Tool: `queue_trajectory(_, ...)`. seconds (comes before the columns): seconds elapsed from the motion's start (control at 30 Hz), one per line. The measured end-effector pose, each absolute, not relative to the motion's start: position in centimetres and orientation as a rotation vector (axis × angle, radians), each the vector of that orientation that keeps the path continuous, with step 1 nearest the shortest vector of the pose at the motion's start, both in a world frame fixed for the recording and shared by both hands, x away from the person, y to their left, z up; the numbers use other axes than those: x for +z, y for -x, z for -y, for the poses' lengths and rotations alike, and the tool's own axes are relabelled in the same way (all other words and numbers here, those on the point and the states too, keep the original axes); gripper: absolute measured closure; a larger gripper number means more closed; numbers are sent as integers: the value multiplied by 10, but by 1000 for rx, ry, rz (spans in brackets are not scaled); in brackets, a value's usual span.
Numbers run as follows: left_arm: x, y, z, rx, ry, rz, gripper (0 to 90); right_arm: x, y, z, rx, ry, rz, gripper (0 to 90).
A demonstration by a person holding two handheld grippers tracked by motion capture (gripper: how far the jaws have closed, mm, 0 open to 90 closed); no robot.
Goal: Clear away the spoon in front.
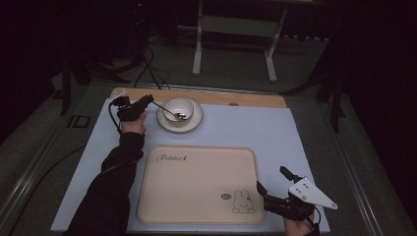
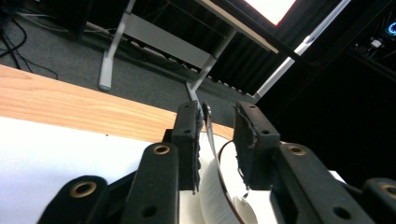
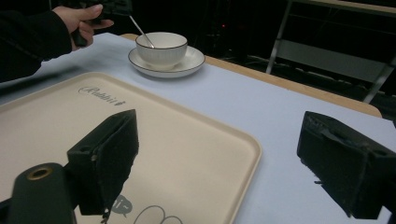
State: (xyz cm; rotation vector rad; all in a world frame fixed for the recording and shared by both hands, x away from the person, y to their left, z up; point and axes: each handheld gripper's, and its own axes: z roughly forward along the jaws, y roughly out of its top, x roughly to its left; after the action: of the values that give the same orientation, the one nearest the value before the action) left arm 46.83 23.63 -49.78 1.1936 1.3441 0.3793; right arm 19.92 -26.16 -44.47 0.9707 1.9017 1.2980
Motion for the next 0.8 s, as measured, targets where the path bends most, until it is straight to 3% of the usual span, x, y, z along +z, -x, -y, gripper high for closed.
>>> queue_trajectory(0.2, -496, -470, -234, 410, -1185, -1376, 855, -445, -199, 262, 1297, -972, -1905, 127)
queue_trajectory(0.8, -470, -466, -224, 418, -1217, -1311, 900, -445, -199, 262, 1298, -965, -1902, 128)
